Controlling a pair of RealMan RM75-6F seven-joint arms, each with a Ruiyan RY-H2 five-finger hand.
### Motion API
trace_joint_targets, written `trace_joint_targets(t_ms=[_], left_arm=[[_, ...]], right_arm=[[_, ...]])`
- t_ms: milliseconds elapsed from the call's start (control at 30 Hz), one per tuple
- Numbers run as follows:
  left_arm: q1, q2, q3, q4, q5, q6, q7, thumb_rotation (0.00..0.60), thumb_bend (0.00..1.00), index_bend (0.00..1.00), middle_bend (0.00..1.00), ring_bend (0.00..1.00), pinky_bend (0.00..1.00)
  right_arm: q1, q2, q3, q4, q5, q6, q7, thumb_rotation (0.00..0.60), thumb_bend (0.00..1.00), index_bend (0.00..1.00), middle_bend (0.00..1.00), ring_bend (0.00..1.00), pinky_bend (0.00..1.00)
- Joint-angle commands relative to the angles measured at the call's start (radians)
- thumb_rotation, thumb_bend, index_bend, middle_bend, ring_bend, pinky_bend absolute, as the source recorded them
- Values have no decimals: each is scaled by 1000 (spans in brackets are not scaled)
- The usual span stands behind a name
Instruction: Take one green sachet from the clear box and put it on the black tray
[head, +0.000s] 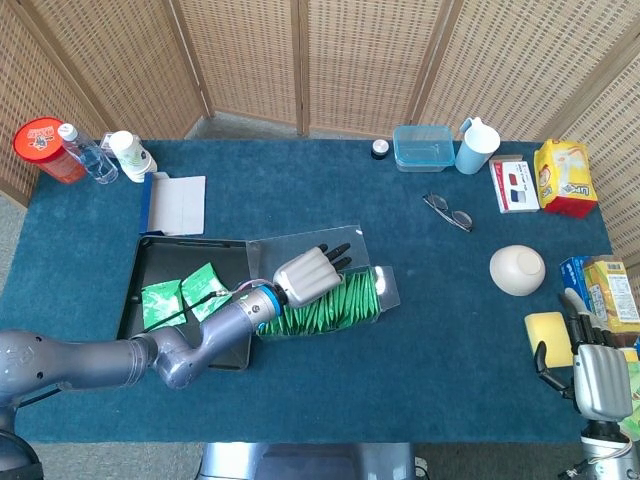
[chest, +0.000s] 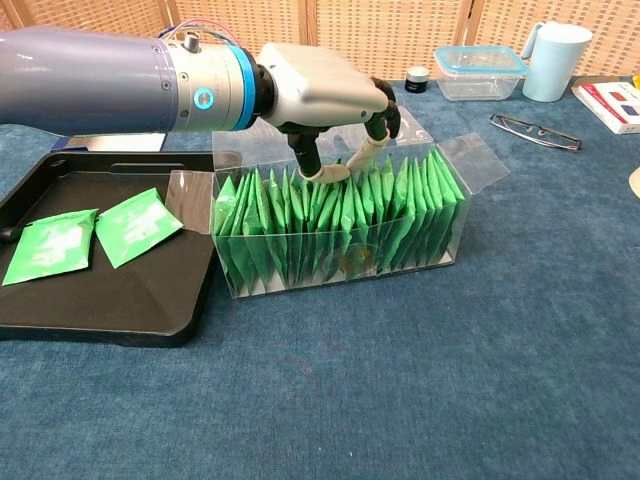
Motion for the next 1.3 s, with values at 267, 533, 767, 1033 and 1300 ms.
trace_joint_targets(t_ms=[267,533,767,1033,1300], left_arm=[[21,-24,-19,25,61,50,-42,600,433,635,236,109,276],[36,-20,-37,31,114,72,-98,600,433,658,267,133,276],[56,3,-64,19,169,115,-167,600,433,669,286,153,276],[107,94,-103,-64,234,208,-242,600,432,673,294,161,276],[212,270,-137,-217,265,313,-358,600,432,672,294,163,276]], right_arm=[[-2,-1,1,-1,-2,6,-1,248,583,0,90,166,194],[0,-1,3,-2,-4,5,-3,248,583,0,90,166,194],[2,-1,5,-4,-8,5,-4,248,583,0,90,166,194],[10,-5,9,-2,-11,0,-5,249,583,0,90,165,194],[35,-11,17,-1,-19,-22,-7,249,583,0,90,166,195]])
